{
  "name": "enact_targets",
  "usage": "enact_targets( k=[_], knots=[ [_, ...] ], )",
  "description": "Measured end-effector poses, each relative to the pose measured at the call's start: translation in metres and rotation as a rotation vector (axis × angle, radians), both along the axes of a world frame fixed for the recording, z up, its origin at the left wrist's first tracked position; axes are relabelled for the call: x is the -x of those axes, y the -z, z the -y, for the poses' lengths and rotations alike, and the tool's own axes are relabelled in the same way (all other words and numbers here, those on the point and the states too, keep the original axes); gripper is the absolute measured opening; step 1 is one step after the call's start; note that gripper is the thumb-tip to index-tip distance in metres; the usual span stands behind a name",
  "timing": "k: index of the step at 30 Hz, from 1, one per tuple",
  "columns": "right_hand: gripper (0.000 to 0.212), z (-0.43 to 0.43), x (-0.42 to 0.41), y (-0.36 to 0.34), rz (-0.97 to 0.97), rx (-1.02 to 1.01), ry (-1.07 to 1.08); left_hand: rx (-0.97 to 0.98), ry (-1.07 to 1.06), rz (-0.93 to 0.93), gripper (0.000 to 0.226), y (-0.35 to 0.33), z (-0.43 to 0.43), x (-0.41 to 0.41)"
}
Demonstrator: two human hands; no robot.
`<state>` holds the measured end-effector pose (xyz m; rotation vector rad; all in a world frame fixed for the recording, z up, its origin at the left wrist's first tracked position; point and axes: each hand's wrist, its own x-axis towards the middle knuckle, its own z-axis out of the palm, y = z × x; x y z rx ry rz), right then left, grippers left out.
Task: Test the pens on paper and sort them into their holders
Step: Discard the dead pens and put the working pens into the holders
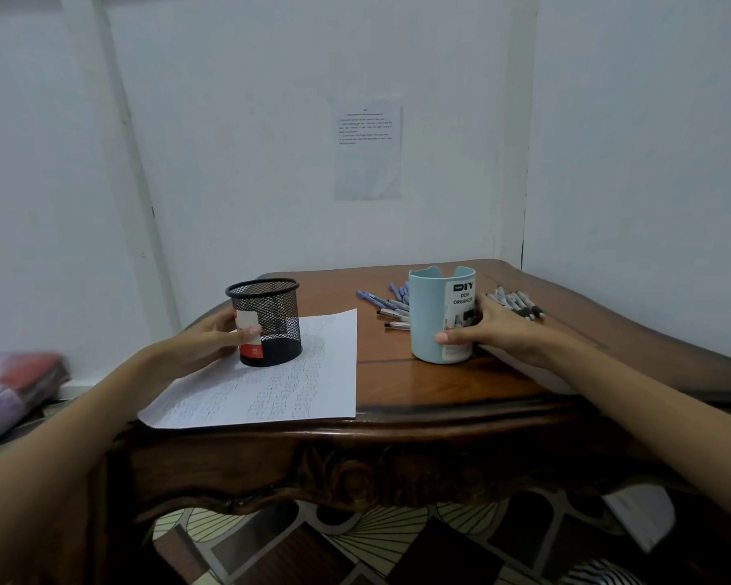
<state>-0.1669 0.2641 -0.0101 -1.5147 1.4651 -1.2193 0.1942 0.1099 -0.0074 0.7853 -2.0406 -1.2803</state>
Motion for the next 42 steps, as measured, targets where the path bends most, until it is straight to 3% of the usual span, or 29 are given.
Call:
enact_targets(
  k=[6, 9, 13, 17, 21, 35, 39, 42],
  knots=[
    [0.073, -0.002, 0.007, -0.003, 0.0, -0.025, -0.03, -0.003, -0.011, -0.009, 0.102, 0.0, -0.005, -0.001],
    [0.085, -0.001, 0.014, 0.0, 0.076, -0.01, -0.045, 0.006, -0.05, -0.049, 0.088, 0.0, -0.006, 0.0],
    [0.062, -0.006, 0.021, -0.002, 0.17, 0.036, -0.035, -0.007, -0.164, -0.154, 0.074, 0.0, -0.001, -0.006],
    [0.086, -0.006, 0.027, -0.001, 0.162, 0.023, -0.061, -0.025, -0.211, -0.195, 0.061, -0.001, -0.004, -0.01],
    [0.078, -0.004, 0.027, -0.001, 0.186, 0.032, -0.049, -0.018, -0.262, -0.194, 0.047, -0.001, -0.008, -0.003],
    [0.079, -0.01, 0.026, -0.009, 0.11, 0.001, -0.031, -0.094, -0.158, -0.181, 0.061, -0.011, -0.013, -0.011],
    [0.062, -0.015, 0.025, -0.01, 0.119, 0.024, -0.018, -0.033, -0.248, -0.32, 0.035, -0.027, -0.019, -0.011],
    [0.095, -0.016, 0.025, -0.018, 0.118, 0.061, 0.001, 0.051, -0.338, -0.43, 0.019, -0.051, -0.022, -0.005]
  ],
)
